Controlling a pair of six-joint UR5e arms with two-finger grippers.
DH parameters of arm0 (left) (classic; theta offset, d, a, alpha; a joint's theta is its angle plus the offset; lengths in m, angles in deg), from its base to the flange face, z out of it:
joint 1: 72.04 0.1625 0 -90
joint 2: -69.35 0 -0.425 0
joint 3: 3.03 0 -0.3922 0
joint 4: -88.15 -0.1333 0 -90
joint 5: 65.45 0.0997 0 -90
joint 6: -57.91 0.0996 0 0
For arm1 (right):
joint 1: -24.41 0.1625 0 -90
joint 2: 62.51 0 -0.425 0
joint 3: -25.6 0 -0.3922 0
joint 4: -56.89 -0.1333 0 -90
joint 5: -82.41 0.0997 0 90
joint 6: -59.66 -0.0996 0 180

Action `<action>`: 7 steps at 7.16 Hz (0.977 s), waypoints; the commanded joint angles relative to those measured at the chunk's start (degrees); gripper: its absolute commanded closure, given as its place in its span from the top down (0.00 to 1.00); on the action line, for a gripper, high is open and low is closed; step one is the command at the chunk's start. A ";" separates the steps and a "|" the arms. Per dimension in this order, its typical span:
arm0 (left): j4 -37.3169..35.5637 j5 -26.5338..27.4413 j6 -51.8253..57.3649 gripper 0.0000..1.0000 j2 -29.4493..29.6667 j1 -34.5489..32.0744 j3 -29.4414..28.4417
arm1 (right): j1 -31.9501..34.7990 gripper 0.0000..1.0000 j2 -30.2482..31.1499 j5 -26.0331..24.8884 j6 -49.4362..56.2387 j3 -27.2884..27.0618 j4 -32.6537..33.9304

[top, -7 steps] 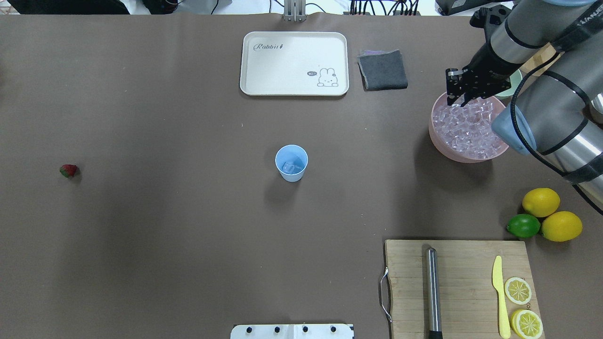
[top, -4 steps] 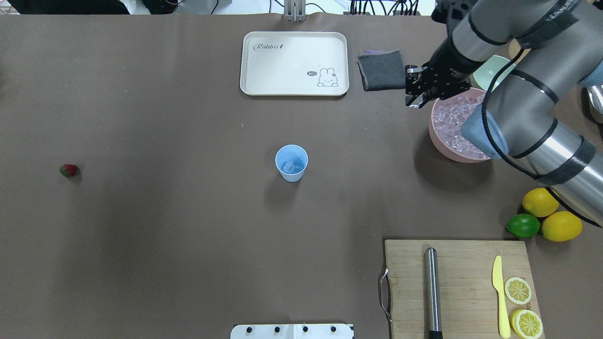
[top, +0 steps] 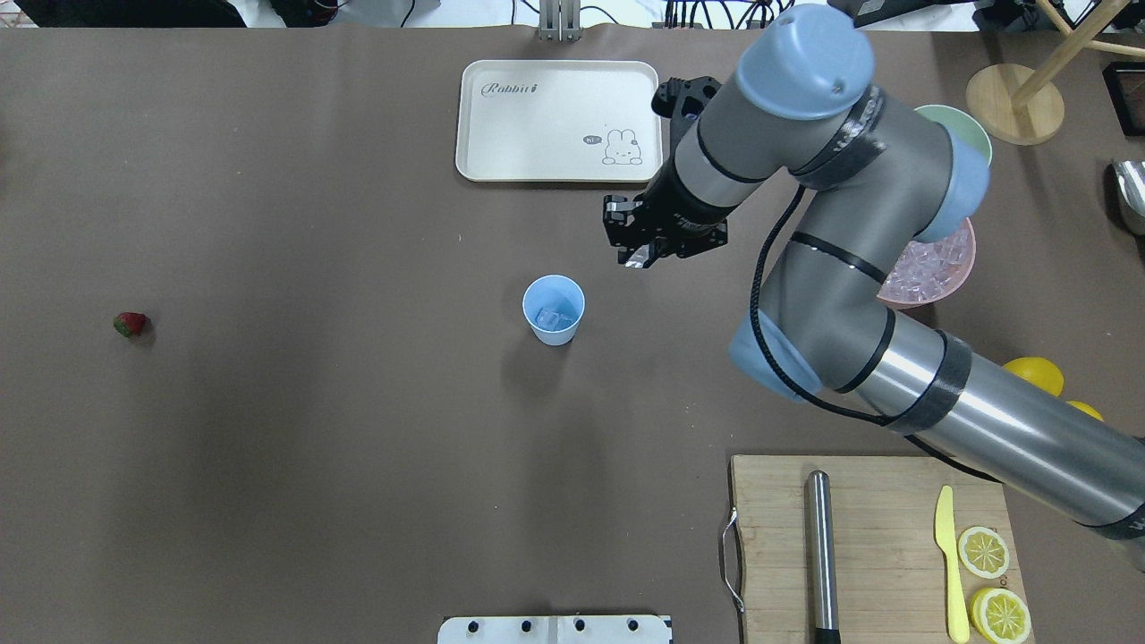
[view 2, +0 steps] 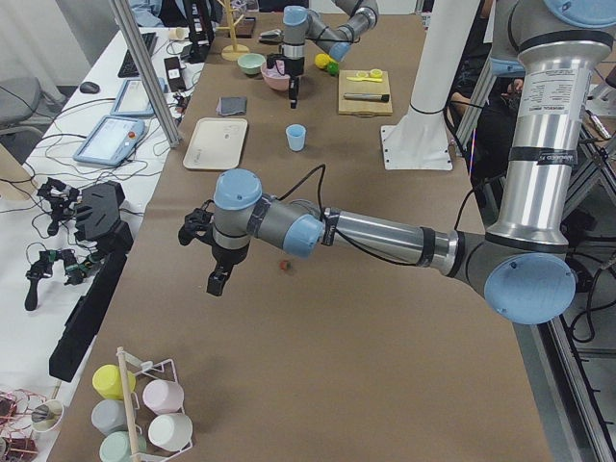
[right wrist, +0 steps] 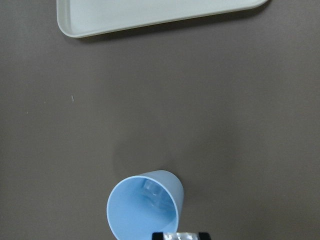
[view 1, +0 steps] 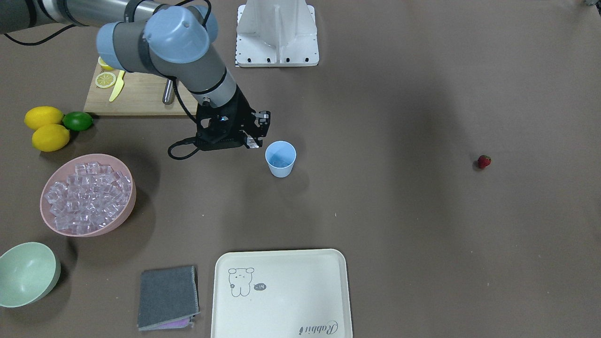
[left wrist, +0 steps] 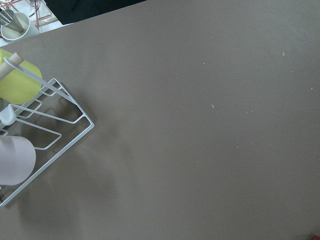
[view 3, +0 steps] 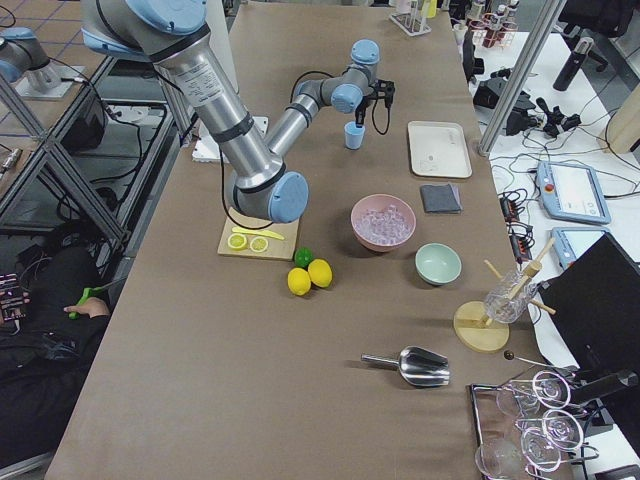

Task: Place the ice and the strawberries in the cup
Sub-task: 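Carry the ice cube over the light-blue cup with the right gripper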

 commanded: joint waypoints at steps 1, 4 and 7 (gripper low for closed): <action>0.00 0.04 -0.03 0.98 -0.17 -0.06 -0.02 | -2.01 0.00 -1.41 -2.35 -1.28 4.66 -3.93; 0.00 0.03 0.05 0.98 -0.08 -0.06 -0.02 | -3.68 0.00 -1.85 -3.93 -2.59 5.91 -4.74; 0.00 0.04 0.05 0.98 -0.08 -0.06 -0.02 | -4.30 0.48 -2.64 -4.19 -3.74 5.91 -4.74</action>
